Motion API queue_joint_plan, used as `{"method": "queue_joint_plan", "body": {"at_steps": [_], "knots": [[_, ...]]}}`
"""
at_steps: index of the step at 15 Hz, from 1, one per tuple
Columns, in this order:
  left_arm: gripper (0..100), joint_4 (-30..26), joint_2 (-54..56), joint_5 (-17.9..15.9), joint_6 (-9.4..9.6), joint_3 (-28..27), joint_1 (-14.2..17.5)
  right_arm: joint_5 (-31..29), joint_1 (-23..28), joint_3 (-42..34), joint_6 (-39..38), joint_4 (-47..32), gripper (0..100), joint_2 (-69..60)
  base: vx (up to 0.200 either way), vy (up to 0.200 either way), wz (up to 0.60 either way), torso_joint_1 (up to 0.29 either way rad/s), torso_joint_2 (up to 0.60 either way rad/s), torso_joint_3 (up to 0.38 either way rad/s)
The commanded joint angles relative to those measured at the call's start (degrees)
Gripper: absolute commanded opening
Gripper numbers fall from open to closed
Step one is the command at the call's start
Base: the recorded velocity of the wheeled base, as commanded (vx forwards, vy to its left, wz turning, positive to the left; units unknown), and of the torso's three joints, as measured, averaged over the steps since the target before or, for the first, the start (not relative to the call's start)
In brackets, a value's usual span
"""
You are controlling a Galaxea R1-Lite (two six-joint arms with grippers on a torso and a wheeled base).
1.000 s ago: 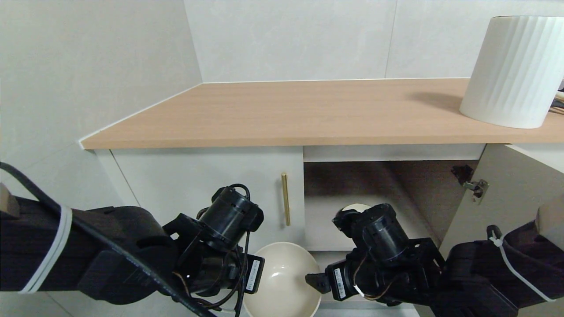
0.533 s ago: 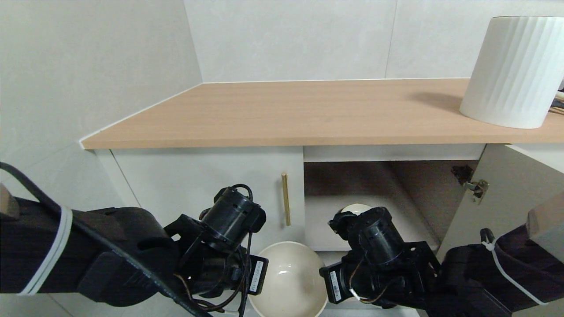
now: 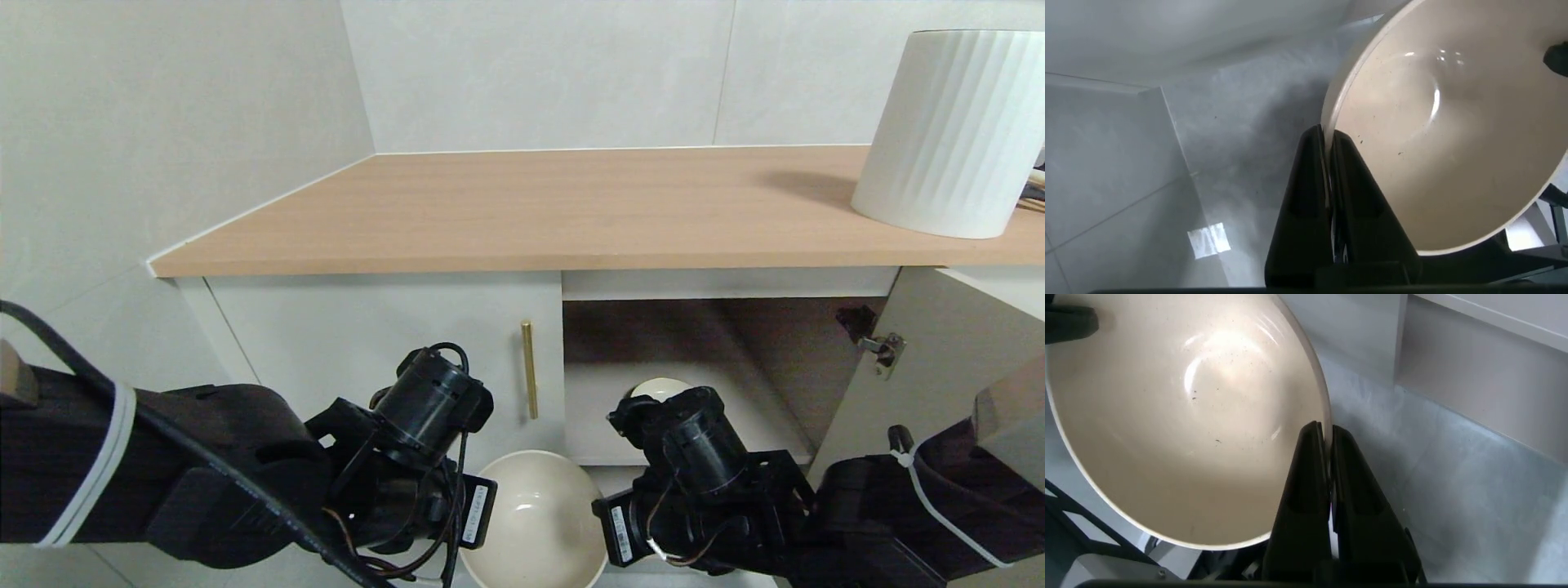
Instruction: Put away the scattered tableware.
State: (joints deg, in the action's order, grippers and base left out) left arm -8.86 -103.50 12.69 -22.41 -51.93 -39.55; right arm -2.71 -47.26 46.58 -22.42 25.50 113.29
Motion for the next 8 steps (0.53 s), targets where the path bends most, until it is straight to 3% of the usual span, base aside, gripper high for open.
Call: {"method": "queue_joint_plan", "body": {"at_steps": [1,2,8], "knots": [[0,-0.1,0.0,0.1,-0.01,0.1,0.0,-0.1,0.0,0.0,0.0,-0.1,0,0.2,0.0,0.0,0.0,0.0,0.0,0.0],[100,-0.1,0.1,0.1,-0.01,0.3,0.0,0.0,0.0,0.0,0.0,-0.1,0,0.2,0.0,0.0,0.0,0.0,0.0,0.0],[100,0.0,0.2,0.1,-0.01,0.3,0.0,0.0,0.0,0.0,0.1,-0.2,0,0.4,0.0,0.0,0.0,0.0,0.0,0.0]]}}
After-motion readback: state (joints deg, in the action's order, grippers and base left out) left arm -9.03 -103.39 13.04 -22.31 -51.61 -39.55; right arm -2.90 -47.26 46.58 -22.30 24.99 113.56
